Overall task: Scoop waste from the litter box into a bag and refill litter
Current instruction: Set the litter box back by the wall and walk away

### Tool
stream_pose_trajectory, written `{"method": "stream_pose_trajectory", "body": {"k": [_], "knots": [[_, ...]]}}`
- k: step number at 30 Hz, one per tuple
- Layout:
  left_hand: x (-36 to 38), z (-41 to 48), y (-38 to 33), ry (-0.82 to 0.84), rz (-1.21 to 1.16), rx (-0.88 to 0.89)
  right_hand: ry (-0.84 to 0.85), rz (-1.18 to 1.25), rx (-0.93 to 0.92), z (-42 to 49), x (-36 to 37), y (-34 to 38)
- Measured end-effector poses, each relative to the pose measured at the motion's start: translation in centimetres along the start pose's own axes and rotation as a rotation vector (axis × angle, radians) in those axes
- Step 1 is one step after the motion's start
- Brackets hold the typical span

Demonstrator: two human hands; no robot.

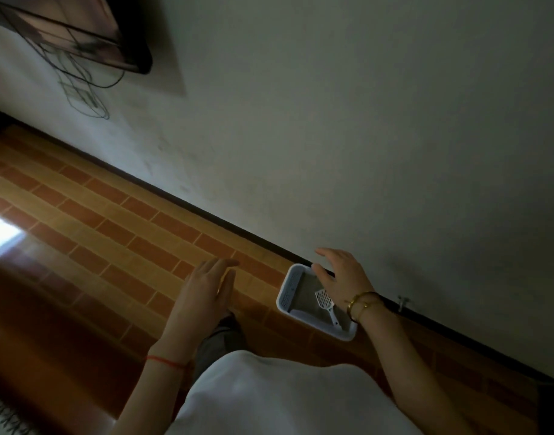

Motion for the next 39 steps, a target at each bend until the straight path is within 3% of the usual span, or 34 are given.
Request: {"method": "stream_pose_trajectory", "body": {"k": [13,21,30,39], "knots": [[-6.7,21.2,8.3,0.206,0.12,0.37,-0.224,0.214,0.366,12.0,4.0,5.3],[-7.4,27.8,10.1,0.245,0.141,0.495,-0.331,0.286,0.529,15.3,6.0,6.2],[-1.5,31.5,12.0,0.348,0.161,0.525,-0.292,0.257,0.564,18.0,9.1,2.4],[10.5,36.6,16.5,0.427,0.168,0.556,-0.238,0.192,0.593,23.1,17.2,-6.1]]}}
Point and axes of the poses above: each hand's wrist, its own z-axis towards the middle knuckle, its own x-axis out of the palm, y = z × x, the point moved 6 cm from there along z, towards the middle knuckle
